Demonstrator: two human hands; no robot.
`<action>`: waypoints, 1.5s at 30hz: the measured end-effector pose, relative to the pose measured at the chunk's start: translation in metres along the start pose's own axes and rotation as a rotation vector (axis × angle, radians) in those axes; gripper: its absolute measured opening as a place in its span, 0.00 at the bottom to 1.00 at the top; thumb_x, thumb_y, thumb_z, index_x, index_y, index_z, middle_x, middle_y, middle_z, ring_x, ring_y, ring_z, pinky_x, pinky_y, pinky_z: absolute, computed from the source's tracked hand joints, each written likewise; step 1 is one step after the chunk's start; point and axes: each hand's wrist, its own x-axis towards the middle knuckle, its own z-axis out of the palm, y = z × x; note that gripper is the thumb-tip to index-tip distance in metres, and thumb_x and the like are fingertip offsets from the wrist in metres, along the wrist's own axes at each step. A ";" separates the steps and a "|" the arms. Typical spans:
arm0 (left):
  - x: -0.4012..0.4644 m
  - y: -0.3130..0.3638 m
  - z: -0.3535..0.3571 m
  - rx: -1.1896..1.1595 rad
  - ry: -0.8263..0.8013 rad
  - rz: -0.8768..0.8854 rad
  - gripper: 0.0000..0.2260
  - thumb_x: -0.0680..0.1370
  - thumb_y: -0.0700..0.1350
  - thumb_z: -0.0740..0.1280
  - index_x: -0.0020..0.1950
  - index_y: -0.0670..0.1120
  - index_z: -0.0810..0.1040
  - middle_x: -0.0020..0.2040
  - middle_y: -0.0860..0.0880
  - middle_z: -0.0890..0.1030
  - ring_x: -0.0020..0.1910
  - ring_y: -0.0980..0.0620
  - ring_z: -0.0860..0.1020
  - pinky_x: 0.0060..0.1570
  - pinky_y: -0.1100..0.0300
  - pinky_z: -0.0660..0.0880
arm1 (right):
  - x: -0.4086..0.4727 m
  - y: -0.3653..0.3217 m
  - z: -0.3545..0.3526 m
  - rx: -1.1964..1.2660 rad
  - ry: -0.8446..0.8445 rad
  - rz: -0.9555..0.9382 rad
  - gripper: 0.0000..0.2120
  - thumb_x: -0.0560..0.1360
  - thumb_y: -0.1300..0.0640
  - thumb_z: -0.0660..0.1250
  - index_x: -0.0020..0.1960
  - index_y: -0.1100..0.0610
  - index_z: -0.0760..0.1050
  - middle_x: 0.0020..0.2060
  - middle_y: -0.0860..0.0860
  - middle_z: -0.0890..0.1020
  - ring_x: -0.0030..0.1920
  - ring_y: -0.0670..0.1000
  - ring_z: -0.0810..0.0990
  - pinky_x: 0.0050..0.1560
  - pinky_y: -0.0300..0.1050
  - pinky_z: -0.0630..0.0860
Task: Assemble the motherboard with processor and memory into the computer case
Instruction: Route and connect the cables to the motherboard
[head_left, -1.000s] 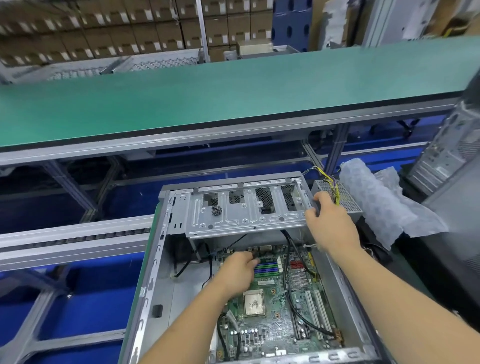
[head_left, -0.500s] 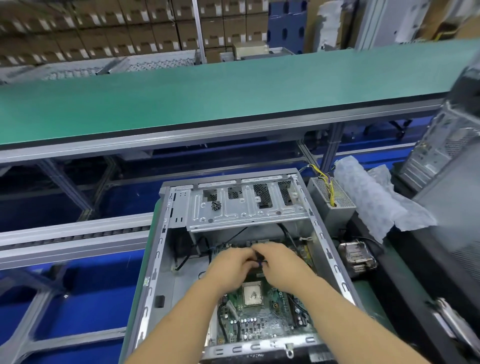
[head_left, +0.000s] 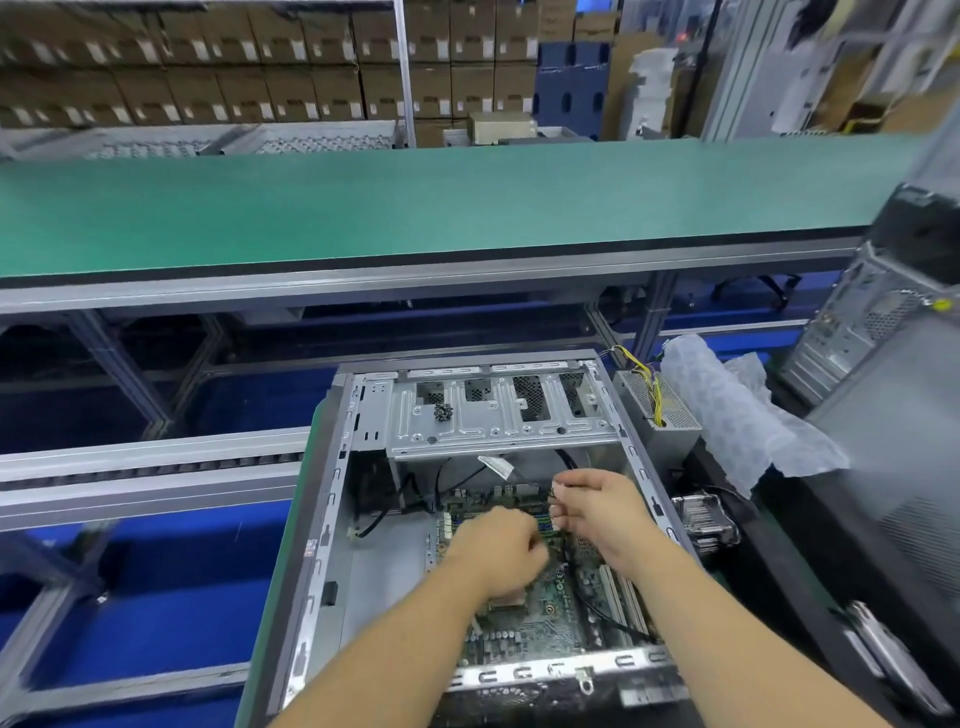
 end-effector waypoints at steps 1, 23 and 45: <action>0.003 -0.004 0.002 -0.209 -0.007 -0.089 0.08 0.78 0.53 0.63 0.46 0.51 0.79 0.39 0.52 0.81 0.38 0.50 0.79 0.37 0.58 0.73 | 0.000 0.000 -0.001 0.035 0.001 0.027 0.08 0.78 0.72 0.66 0.57 0.69 0.77 0.42 0.63 0.81 0.38 0.56 0.81 0.37 0.45 0.80; 0.004 -0.021 -0.003 -1.432 0.143 -0.334 0.06 0.73 0.38 0.75 0.46 0.49 0.87 0.39 0.49 0.83 0.34 0.53 0.78 0.31 0.61 0.72 | -0.002 -0.021 0.011 -0.439 -0.095 -0.176 0.02 0.79 0.61 0.69 0.48 0.56 0.80 0.37 0.59 0.85 0.33 0.55 0.85 0.37 0.51 0.85; 0.054 -0.018 0.016 -0.757 0.200 -0.385 0.08 0.74 0.44 0.74 0.35 0.50 0.82 0.27 0.58 0.79 0.25 0.63 0.75 0.25 0.71 0.68 | 0.041 -0.059 -0.035 -1.151 0.397 -0.568 0.04 0.79 0.55 0.62 0.47 0.55 0.69 0.39 0.52 0.74 0.40 0.57 0.73 0.36 0.51 0.75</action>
